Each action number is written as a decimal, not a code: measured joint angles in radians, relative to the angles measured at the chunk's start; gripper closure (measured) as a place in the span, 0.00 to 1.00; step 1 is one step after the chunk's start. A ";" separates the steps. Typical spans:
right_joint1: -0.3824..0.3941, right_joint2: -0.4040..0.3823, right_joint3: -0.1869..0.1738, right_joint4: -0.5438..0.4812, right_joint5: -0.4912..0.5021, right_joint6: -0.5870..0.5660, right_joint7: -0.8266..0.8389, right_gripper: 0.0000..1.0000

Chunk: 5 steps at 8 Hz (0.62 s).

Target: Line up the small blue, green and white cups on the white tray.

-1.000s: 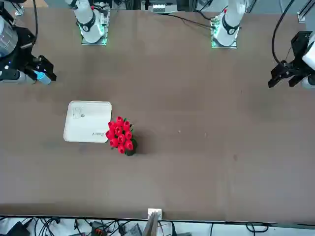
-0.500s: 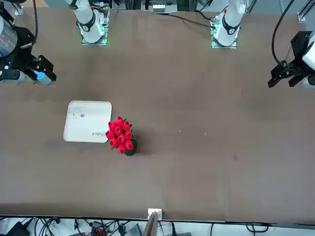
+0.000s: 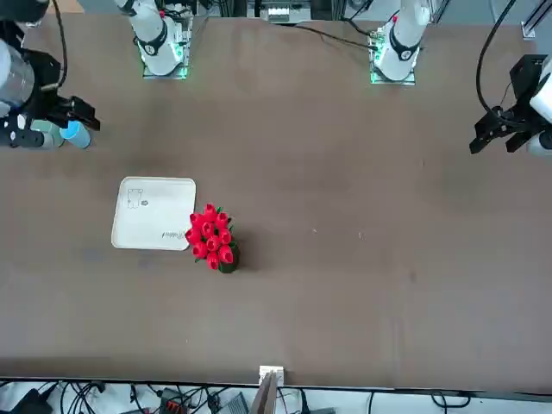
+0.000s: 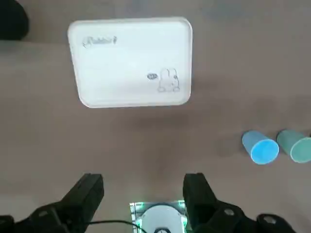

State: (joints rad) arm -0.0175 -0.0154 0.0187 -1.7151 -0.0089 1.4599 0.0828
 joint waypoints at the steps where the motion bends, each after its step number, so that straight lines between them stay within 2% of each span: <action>1: -0.021 0.014 -0.002 0.000 -0.006 -0.003 0.000 0.00; 3: -0.067 0.031 -0.005 -0.028 -0.026 -0.023 -0.001 0.00; 5: -0.170 0.038 -0.008 -0.131 -0.052 0.005 -0.082 0.00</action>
State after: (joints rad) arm -0.1875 0.0228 0.0111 -1.8466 -0.0611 1.4650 0.0008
